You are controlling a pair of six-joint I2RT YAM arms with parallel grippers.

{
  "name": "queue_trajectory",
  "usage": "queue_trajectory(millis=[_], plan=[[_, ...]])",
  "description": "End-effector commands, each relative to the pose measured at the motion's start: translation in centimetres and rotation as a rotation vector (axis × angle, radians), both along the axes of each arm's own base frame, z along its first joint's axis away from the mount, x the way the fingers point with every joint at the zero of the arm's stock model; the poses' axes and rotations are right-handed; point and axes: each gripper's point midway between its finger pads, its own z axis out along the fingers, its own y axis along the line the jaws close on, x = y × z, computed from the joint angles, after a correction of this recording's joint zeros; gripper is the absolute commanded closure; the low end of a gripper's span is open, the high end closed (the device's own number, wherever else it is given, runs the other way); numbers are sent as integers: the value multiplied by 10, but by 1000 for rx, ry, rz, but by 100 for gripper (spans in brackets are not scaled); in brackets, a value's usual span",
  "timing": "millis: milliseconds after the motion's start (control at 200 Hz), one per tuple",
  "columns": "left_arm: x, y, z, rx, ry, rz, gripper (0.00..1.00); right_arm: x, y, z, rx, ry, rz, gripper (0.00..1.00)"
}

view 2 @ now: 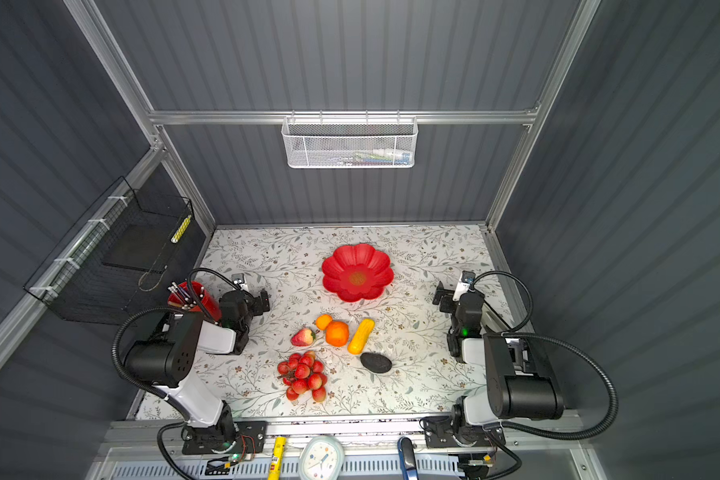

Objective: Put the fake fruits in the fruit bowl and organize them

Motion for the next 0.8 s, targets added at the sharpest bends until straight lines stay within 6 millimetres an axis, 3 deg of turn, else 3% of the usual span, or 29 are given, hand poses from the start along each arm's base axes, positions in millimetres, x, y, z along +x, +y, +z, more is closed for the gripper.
queue_trajectory(millis=[0,610,705,796], plan=[[5,1,6,1,-15,4,0,4,-1,9,-1,-27,-5,1],[4,1,6,1,-17,3,0,3,-1,9,-1,-31,-7,1],[3,-3,15,7,-46,-22,2,-2,-16,26,4,-36,-100,1],[1,-25,36,84,-23,-74,2,-7,-26,62,52,16,-180,1]])
